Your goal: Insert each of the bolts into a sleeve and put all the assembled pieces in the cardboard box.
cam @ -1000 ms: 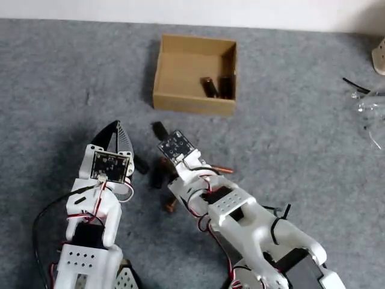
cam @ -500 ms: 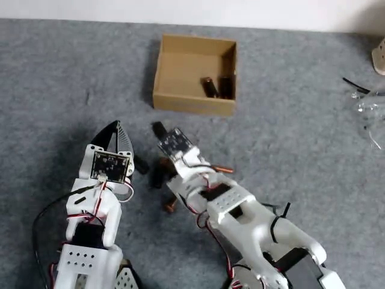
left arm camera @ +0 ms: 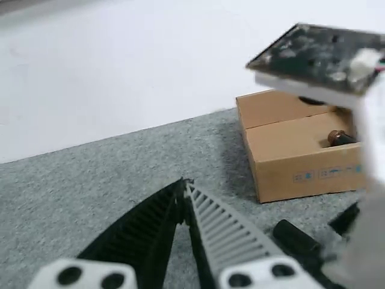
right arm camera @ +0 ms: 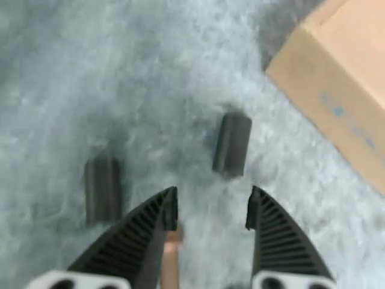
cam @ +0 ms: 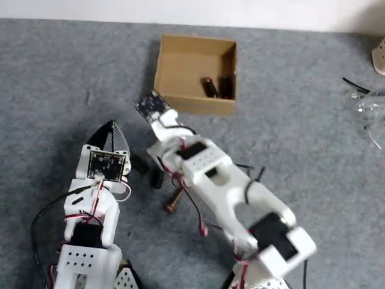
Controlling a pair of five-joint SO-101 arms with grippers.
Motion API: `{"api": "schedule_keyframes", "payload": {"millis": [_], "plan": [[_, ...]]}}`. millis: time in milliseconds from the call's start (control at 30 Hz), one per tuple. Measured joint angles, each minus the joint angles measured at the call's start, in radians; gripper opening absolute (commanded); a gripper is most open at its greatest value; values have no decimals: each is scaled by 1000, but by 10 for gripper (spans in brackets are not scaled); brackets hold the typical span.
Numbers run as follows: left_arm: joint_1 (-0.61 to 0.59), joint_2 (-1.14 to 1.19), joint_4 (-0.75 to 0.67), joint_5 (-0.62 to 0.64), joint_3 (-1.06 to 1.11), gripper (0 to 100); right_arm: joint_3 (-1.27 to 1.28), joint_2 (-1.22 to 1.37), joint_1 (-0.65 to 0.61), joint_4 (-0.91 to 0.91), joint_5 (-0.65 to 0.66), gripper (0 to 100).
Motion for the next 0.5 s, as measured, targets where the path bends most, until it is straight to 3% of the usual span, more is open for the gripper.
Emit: {"api": "schedule_keyframes", "payload": {"millis": [267,500], "plan": [[2,0,0,0,0,10,-232,253,52,0,3,170],[2,0,0,2,0,10,-287,348,57,0,81,170]]}}
